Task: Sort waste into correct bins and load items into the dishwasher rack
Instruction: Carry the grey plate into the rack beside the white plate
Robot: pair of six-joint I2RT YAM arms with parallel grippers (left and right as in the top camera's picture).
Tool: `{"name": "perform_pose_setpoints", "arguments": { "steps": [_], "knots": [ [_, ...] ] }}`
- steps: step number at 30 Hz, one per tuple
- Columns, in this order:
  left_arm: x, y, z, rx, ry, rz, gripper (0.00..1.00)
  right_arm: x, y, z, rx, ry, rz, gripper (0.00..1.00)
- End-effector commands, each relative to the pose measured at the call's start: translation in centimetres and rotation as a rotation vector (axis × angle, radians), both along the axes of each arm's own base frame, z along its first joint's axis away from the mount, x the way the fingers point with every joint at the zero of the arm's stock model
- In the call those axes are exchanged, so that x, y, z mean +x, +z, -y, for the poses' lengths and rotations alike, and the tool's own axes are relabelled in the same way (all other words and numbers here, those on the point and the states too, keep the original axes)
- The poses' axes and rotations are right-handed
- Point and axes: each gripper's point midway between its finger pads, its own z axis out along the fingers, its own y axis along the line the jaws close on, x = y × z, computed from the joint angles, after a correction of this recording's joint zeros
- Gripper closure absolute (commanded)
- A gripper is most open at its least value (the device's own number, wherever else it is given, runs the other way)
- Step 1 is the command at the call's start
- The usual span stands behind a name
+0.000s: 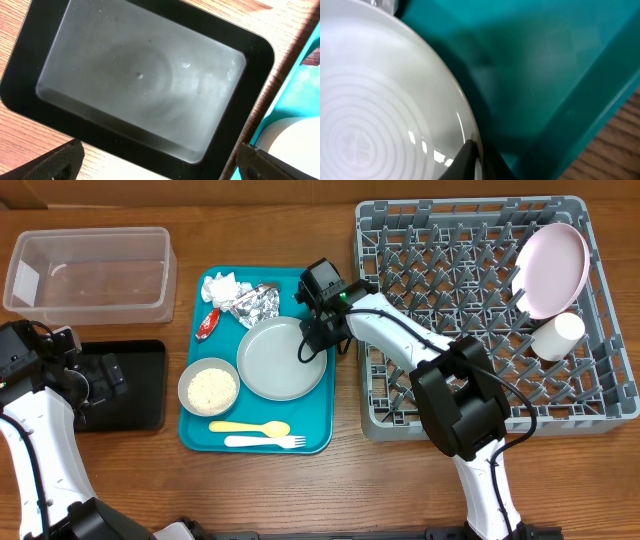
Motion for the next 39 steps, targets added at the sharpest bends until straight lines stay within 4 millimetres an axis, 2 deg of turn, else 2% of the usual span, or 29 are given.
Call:
{"name": "perform_pose_setpoints", "arguments": {
  "steps": [1, 8, 13, 15, 17, 18, 20, 23, 27, 29, 30, 32, 34, 36, 39],
  "knots": [
    [0.4, 0.7, -0.4, 0.007, -0.011, 0.021, 0.00, 1.4, 3.8, -0.9, 0.028, 0.004, 0.065, 0.94],
    [0.4, 0.7, -0.4, 0.006, -0.011, 0.021, 0.00, 1.4, 13.0, -1.1, 0.039, 0.002, 0.152, 0.96],
    [0.4, 0.7, -0.4, 0.007, -0.011, 0.021, 0.00, 1.5, 18.9, 1.4, -0.050, -0.054, 0.248, 0.96],
    [0.4, 0.7, -0.4, 0.006, -0.011, 0.021, 0.00, 1.7, 21.9, 3.5, -0.112, -0.097, 0.309, 0.96],
    [0.4, 0.7, -0.4, 0.007, -0.011, 0.021, 0.00, 2.1, 24.2, 6.0, -0.185, -0.155, 0.367, 0.96],
    [0.4, 0.7, -0.4, 0.007, -0.011, 0.021, 0.00, 2.4, 26.3, 8.5, -0.248, -0.224, 0.421, 0.96],
    [0.4, 0.7, -0.4, 0.007, -0.011, 0.021, 0.00, 2.9, 28.4, 11.6, -0.319, -0.305, 0.479, 0.96],
    [0.4, 0.7, -0.4, 0.006, -0.011, 0.021, 0.00, 3.6, 31.4, 17.8, -0.426, -0.449, 0.552, 0.96],
    [0.4, 0.7, -0.4, 0.007, -0.011, 0.021, 0.00, 4.2, 33.4, 26.0, -0.594, -0.639, 0.600, 0.96],
    [0.4, 0.7, -0.4, 0.007, -0.011, 0.021, 0.00, 4.6, 33.6, 29.4, -0.618, -0.718, 0.596, 0.96],
    [0.4, 0.7, -0.4, 0.007, -0.011, 0.021, 0.00, 4.9, 33.7, 32.1, -0.628, -0.784, 0.595, 0.96],
    [0.4, 0.7, -0.4, 0.007, -0.011, 0.021, 0.00, 5.1, 33.9, 35.2, -0.640, -0.855, 0.597, 0.96],
    [0.4, 0.7, -0.4, 0.007, -0.011, 0.021, 0.00, 4.9, 34.2, 37.9, -0.665, -0.892, 0.591, 0.96],
    [0.4, 0.7, -0.4, 0.007, -0.011, 0.021, 0.00, 4.8, 34.2, 39.4, -0.679, -0.909, 0.583, 0.96],
    [0.4, 0.7, -0.4, 0.006, -0.011, 0.021, 0.00, 5.6, 33.4, 39.6, -0.670, -0.802, 0.556, 0.96]
  ]
}}
